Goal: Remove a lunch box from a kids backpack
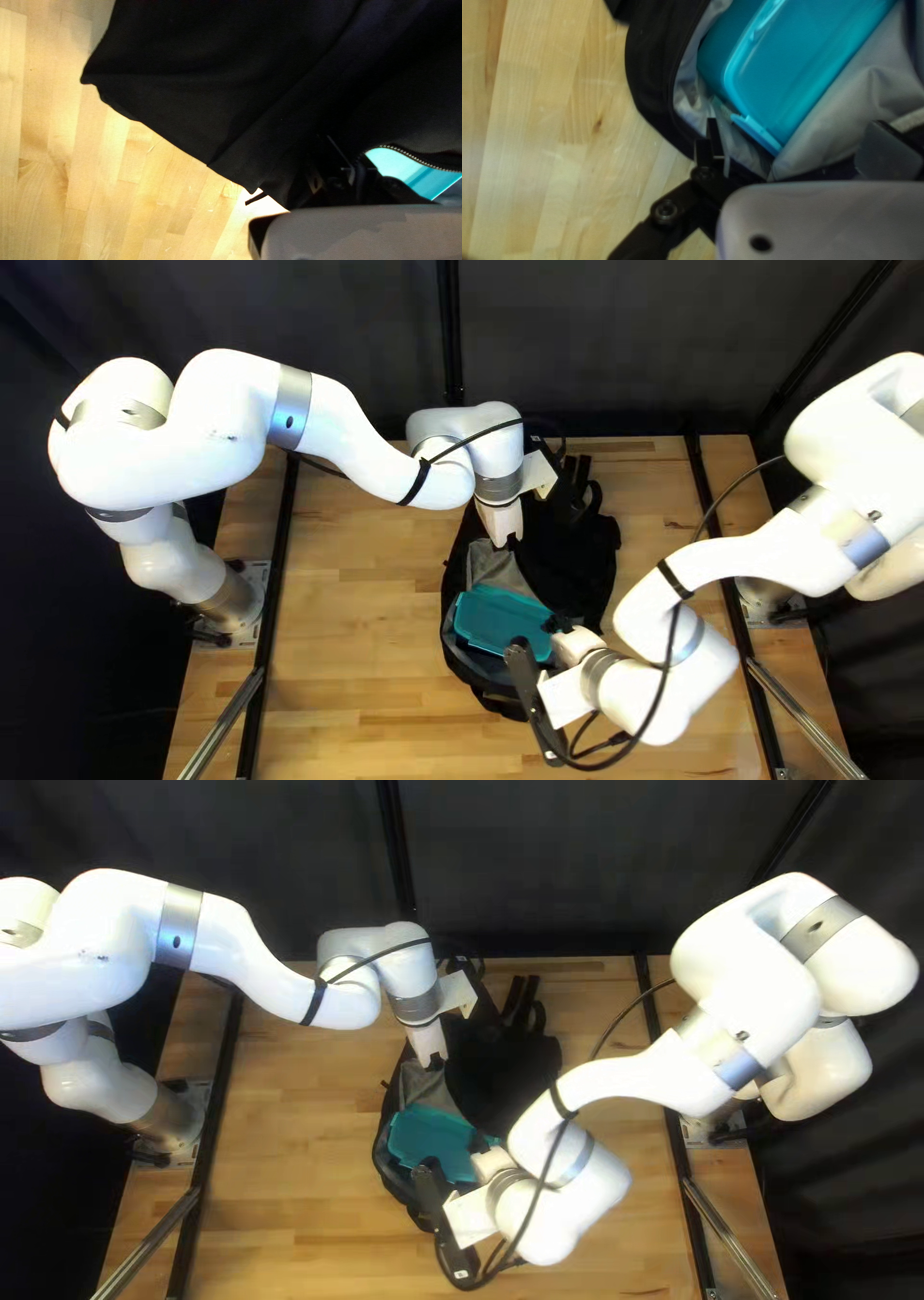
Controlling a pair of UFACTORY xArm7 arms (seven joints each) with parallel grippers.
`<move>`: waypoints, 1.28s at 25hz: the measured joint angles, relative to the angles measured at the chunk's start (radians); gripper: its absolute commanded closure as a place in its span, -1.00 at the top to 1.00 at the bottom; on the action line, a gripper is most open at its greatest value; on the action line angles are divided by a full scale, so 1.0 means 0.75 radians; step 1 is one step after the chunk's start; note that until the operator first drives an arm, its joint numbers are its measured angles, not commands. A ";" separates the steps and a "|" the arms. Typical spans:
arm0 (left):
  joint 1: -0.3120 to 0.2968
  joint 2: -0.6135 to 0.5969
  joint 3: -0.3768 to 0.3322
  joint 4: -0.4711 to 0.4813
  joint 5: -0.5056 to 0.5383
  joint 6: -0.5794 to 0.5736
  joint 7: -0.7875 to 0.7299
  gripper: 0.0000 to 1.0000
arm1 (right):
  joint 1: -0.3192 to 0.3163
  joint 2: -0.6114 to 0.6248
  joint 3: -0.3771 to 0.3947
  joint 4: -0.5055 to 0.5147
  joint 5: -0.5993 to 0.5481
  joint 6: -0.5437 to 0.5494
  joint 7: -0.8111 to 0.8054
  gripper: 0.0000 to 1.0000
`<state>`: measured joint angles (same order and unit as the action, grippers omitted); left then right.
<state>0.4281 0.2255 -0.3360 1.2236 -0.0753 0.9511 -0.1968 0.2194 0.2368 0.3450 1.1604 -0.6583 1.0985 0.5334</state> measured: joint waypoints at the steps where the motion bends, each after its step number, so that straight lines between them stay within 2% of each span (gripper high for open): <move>1: 0.000 0.000 0.000 0.000 0.000 0.000 0.000 -1.00 | 0.004 0.025 -0.004 0.028 -0.004 0.012 0.019 1.00; 12: 0.000 0.000 0.000 0.000 0.000 0.000 0.000 -1.00 | 0.023 0.242 -0.056 0.321 -0.012 0.137 0.102 1.00; 21: 0.000 0.000 0.000 0.000 0.000 0.000 0.000 -1.00 | 0.032 0.364 -0.079 0.415 -0.016 0.128 0.161 1.00; 32: 0.000 0.000 0.000 0.000 0.000 0.000 0.000 -1.00 | 0.044 0.465 -0.099 0.457 -0.041 0.091 0.202 1.00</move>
<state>0.4281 0.2255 -0.3360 1.2236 -0.0753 0.9511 -0.1968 0.2523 0.5859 0.2710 1.5030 -0.6888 1.1670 0.6846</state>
